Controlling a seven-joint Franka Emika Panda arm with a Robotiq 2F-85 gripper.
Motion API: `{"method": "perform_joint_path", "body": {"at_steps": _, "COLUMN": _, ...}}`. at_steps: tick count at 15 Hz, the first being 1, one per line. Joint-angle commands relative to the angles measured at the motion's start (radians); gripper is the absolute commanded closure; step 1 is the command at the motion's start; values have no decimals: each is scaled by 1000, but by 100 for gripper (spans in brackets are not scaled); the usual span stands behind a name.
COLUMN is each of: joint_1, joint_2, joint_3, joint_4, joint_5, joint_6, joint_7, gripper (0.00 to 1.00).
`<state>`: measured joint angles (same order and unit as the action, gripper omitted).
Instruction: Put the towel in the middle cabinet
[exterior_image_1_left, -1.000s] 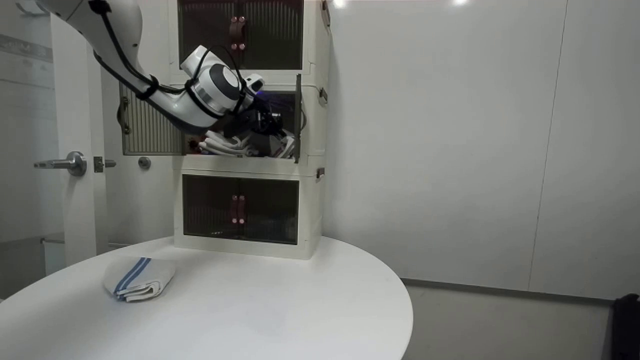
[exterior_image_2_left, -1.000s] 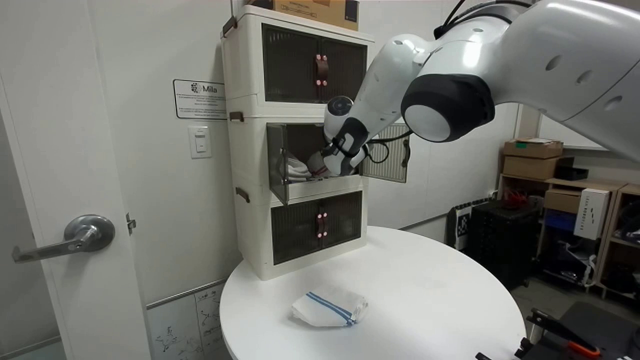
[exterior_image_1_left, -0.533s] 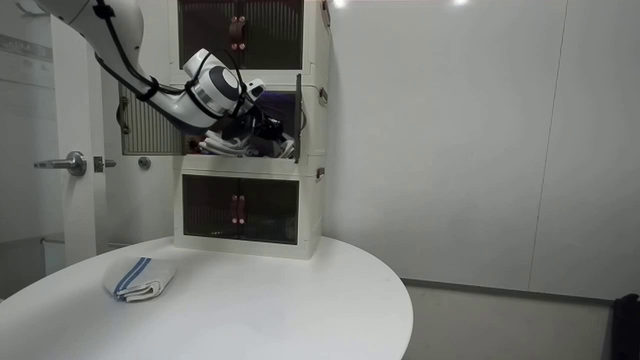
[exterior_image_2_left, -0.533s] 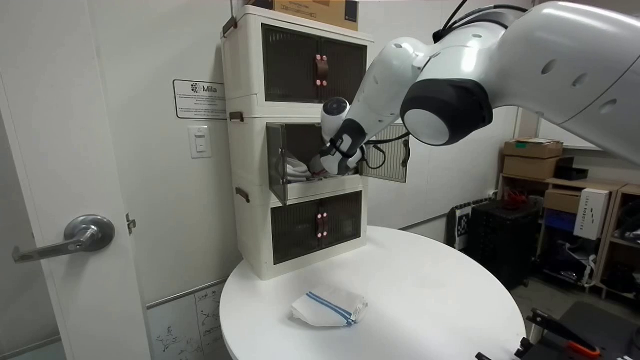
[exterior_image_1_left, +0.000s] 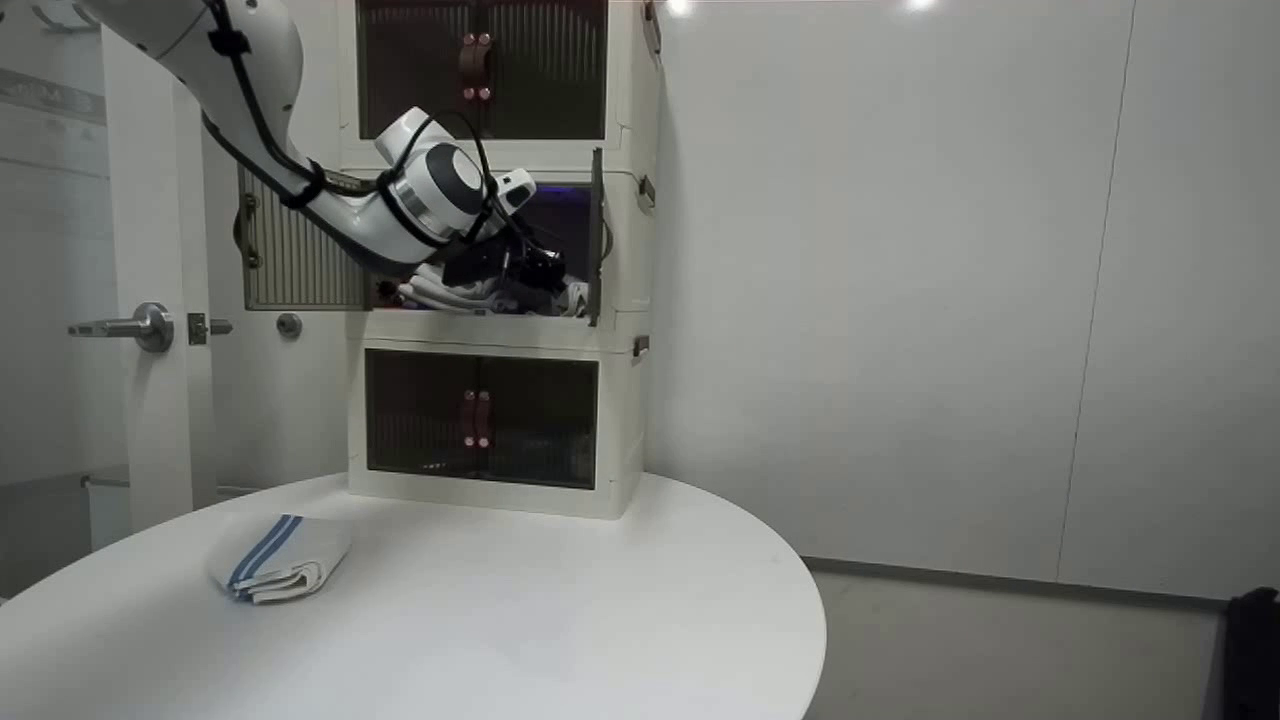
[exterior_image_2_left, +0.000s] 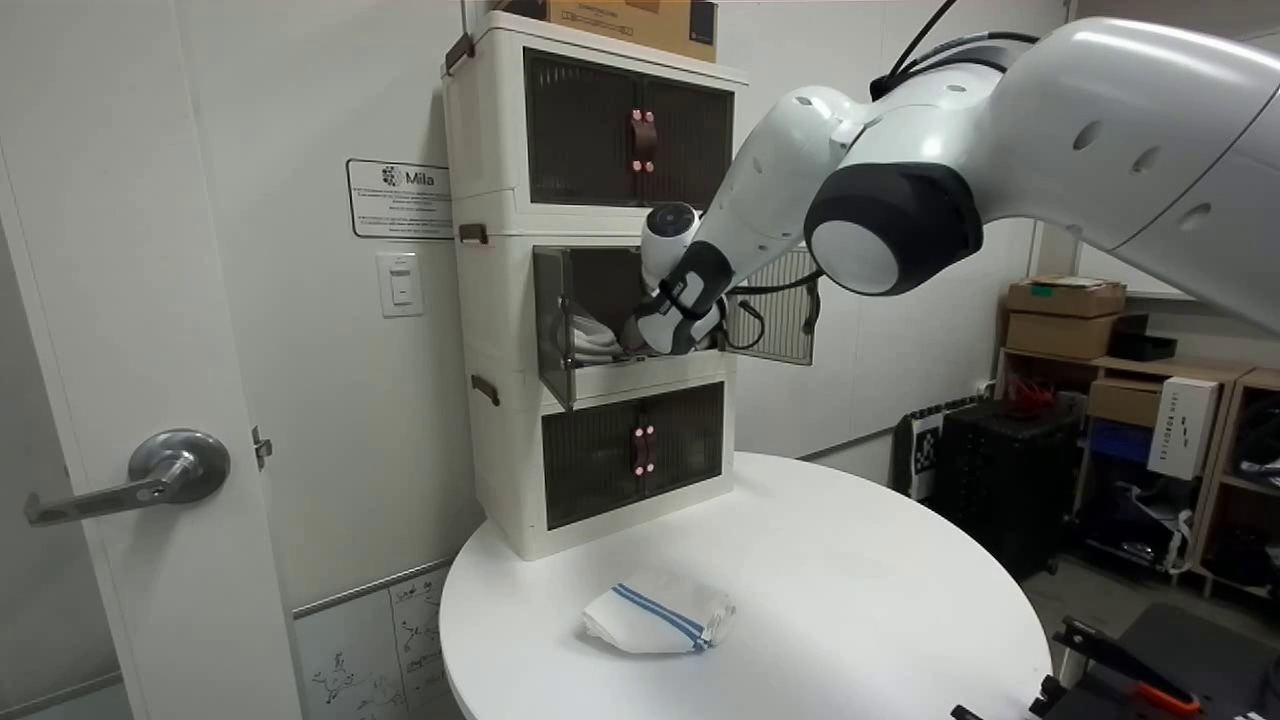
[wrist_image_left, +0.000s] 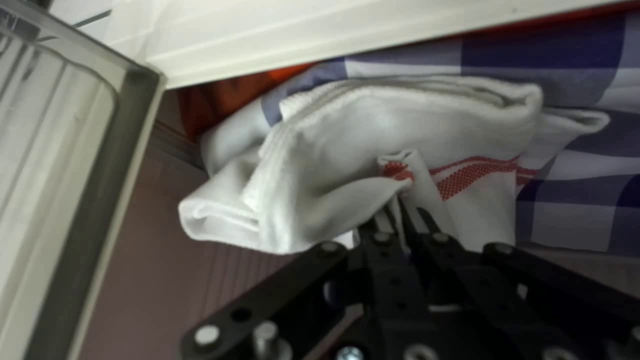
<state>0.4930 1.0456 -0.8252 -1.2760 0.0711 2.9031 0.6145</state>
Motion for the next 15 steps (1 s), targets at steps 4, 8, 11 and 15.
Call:
{"method": "perform_joint_path", "body": {"at_steps": 4, "joint_1": -79, "joint_2": 31, "joint_3": 73, "joint_4": 100, "joint_5": -32, "joint_6": -5, "joint_7": 42, "gripper": 92}}
{"method": "perform_joint_path", "body": {"at_steps": 8, "joint_1": -116, "joint_2": 39, "joint_3": 120, "joint_4": 137, "joint_5": -49, "joint_6": -4, "joint_7": 37, "gripper": 92}}
{"method": "perform_joint_path", "body": {"at_steps": 11, "joint_1": -136, "joint_2": 49, "joint_3": 138, "joint_4": 170, "joint_5": -68, "joint_6": -1, "joint_7": 37, "gripper": 92}}
{"method": "perform_joint_path", "body": {"at_steps": 15, "joint_1": -160, "joint_2": 50, "joint_3": 171, "joint_4": 198, "joint_5": -89, "joint_6": -5, "joint_7": 22, "gripper": 59}}
